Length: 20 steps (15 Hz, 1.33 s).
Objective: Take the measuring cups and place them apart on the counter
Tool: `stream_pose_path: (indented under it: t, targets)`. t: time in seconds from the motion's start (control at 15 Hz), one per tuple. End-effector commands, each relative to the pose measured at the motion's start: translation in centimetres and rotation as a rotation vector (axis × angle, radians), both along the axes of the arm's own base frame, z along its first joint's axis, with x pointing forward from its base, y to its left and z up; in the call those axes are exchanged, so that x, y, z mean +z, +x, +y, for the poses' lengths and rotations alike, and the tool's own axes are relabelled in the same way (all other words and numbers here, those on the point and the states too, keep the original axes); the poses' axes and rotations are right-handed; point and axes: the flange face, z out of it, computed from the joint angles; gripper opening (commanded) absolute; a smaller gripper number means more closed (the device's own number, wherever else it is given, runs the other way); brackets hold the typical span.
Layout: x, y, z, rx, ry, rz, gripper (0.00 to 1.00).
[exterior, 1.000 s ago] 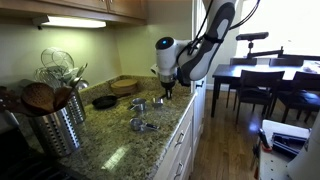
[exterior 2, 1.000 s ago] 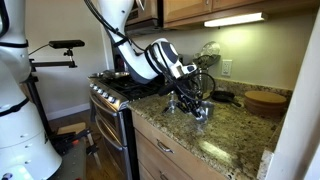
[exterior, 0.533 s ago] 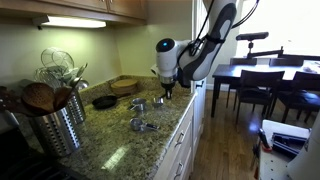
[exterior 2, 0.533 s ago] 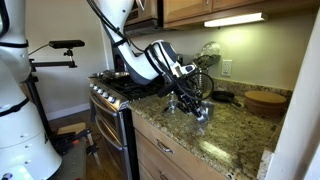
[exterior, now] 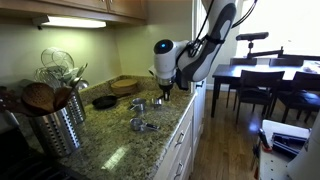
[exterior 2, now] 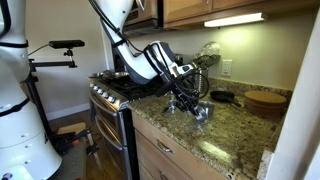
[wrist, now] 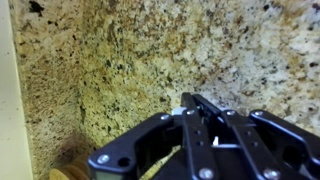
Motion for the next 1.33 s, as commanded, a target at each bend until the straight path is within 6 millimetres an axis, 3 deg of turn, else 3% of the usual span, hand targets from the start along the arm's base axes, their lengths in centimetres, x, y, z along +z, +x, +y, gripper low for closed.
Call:
stream_pose_path:
  t: [0.0, 0.67, 0.73, 0.87, 1.27]
  targets:
    - [0.4, -1.2, 0.9, -0.019, -0.023, -0.014, 0.07]
    - [-0.5, -1.9, 1.4, -0.011, -0.071, -0.011, 0.1]
    - [-0.6, -2.0, 1.4, -0.012, -0.071, -0.009, 0.33]
    - [-0.6, -2.0, 1.3, -0.015, -0.072, -0.006, 0.36]
    - [-0.7, -2.0, 1.1, -0.024, -0.08, -0.001, 0.75]
